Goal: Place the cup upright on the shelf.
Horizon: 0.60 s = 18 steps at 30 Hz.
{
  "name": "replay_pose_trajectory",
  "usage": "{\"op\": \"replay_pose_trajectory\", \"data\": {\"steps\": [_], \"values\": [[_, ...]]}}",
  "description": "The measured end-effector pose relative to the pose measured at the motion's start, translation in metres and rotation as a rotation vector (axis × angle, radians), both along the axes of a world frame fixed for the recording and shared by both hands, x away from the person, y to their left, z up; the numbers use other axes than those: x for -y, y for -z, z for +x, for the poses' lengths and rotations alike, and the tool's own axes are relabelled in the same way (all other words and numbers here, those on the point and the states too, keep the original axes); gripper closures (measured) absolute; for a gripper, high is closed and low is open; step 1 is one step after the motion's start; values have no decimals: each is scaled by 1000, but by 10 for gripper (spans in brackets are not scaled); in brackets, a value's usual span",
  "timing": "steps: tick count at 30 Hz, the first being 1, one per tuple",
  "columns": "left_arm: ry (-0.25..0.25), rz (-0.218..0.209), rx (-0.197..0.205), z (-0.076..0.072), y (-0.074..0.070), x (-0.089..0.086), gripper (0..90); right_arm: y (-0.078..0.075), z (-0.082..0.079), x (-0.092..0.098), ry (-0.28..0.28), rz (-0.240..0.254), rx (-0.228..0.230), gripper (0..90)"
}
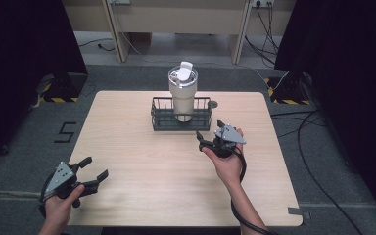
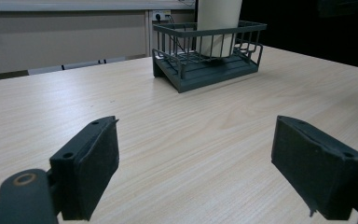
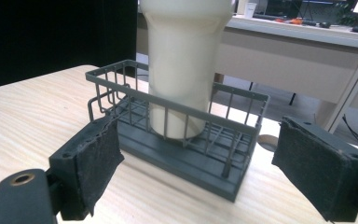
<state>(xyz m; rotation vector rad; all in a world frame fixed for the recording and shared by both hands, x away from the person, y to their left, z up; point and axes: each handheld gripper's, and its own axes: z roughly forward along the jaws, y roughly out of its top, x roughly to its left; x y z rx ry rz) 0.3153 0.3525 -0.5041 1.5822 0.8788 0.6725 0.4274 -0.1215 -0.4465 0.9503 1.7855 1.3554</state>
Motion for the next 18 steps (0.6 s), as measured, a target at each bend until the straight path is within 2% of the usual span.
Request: {"op": "replay_pose_trajectory", "data": {"steps": [9,18], "values": [[-1,0,0,0,0,1,144,3,-22,14,10,5,6,143],[-3,-1,1,0,0,1,144,8,-37,28,28,9,-7,143]]}}
